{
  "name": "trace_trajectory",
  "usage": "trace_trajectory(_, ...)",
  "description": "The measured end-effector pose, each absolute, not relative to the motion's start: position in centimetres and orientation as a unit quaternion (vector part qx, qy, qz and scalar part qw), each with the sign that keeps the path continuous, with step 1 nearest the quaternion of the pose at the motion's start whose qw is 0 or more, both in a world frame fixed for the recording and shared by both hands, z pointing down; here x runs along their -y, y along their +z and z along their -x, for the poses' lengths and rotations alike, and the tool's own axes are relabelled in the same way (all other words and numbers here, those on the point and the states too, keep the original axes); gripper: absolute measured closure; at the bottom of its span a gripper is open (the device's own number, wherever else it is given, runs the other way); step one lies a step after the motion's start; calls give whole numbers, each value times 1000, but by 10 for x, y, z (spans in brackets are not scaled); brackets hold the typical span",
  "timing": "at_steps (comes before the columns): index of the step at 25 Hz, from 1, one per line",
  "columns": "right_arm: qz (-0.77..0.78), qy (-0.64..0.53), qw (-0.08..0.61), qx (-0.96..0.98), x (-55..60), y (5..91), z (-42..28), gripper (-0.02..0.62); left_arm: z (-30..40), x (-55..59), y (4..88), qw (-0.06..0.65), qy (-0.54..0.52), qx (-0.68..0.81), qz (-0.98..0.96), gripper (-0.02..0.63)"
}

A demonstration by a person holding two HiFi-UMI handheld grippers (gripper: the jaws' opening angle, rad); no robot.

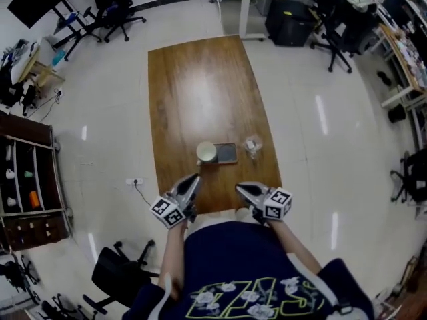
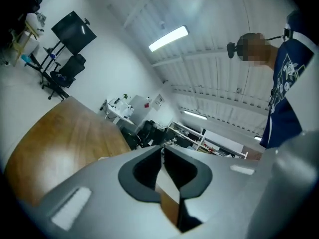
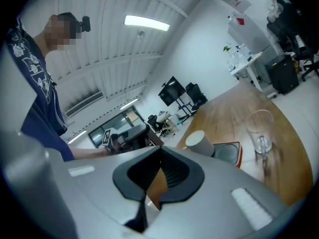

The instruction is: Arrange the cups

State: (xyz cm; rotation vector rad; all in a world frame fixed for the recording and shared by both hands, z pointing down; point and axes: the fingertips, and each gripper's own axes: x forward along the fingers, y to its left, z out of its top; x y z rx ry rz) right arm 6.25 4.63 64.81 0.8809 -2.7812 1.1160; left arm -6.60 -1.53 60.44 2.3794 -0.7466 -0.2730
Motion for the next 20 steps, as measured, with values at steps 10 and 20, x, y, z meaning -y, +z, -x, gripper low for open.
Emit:
trace_trajectory(10, -205, 329, 13, 922, -17, 619, -17, 591, 50, -19, 614, 264, -1, 270, -926, 604)
trace_trajectory(20, -380, 199, 177, 886, 38, 670, -91, 411, 48, -23, 624, 283, -10, 257, -924, 604)
